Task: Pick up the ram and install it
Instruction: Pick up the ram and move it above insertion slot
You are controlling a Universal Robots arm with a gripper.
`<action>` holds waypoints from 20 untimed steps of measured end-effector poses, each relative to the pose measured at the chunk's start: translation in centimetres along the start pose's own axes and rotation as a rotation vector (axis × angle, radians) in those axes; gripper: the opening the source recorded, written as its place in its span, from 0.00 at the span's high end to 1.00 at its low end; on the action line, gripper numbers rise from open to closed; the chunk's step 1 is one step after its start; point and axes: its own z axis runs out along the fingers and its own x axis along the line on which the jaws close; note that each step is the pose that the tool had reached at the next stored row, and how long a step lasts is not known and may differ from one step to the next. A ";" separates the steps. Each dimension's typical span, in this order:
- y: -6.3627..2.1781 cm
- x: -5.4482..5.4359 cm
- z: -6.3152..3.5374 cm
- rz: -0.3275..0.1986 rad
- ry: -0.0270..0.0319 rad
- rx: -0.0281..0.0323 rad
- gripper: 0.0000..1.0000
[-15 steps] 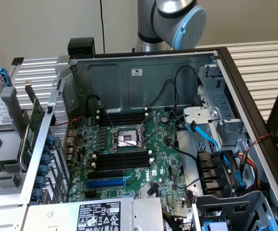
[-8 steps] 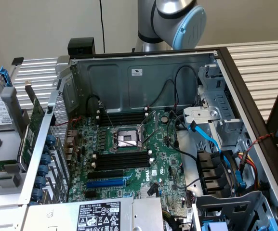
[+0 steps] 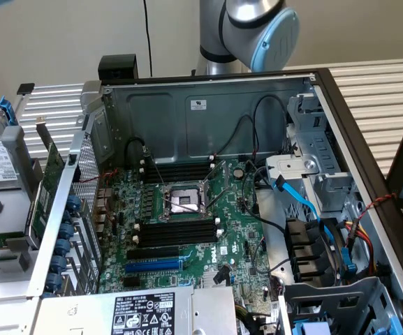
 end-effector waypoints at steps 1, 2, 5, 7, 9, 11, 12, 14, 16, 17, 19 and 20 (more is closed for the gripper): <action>0.00 0.0 0.18 0.002 -0.0001 0.0000 0.58; -0.01 0.1 0.36 0.004 0.0000 -0.0001 0.58; -0.01 0.3 0.91 0.009 -0.0001 0.0000 0.58; -0.04 0.6 1.29 0.011 -0.0003 0.0008 0.58; -0.03 0.7 1.65 0.013 -0.0002 0.0006 0.58; -0.04 0.7 2.00 0.014 -0.0002 0.0006 0.58; -0.05 0.7 2.18 0.015 -0.0002 0.0005 0.58; -0.06 0.7 2.55 0.016 -0.0003 0.0007 0.58; -0.08 0.7 2.92 0.018 -0.0003 0.0006 0.58; -0.10 0.7 3.11 0.018 -0.0003 0.0006 0.58; -0.15 0.7 3.47 0.018 -0.0003 0.0005 0.58; -0.18 0.7 3.65 0.019 -0.0004 0.0006 0.58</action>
